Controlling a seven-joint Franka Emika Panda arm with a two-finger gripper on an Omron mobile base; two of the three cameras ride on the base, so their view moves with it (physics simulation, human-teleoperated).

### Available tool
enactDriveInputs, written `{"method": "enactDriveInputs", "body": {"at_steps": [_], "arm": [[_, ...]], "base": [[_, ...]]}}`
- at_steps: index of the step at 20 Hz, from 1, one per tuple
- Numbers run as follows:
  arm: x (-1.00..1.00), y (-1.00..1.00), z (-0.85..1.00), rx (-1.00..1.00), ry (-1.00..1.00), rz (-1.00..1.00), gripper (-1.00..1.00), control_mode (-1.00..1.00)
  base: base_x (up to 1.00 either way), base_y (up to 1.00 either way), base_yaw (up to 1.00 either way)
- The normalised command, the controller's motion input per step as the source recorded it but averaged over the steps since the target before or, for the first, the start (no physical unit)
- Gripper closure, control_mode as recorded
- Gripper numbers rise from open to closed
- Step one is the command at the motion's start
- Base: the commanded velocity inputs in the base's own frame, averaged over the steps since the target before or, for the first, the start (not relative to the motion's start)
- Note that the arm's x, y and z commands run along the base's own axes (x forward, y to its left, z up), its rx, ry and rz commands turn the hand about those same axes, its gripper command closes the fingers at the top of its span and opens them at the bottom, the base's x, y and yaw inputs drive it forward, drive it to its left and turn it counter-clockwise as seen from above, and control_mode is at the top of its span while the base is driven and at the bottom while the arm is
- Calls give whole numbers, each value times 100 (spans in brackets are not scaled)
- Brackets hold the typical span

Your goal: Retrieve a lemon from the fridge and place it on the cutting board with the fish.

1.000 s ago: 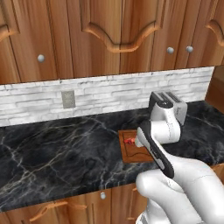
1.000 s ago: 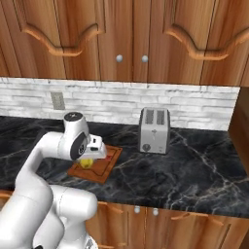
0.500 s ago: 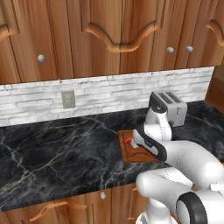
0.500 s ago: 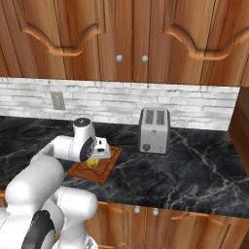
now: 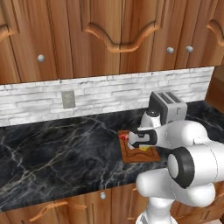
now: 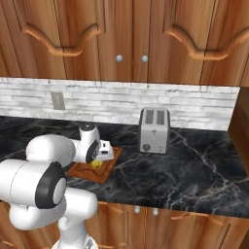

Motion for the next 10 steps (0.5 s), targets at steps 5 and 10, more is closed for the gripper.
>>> {"method": "enactDriveInputs", "body": {"at_steps": [5,10], "arm": [[0,0,-22,0,0,0,100,-100],[0,0,-17,0,0,0,-100,-100]], "base": [[0,0,0],[0,0,0]]}}
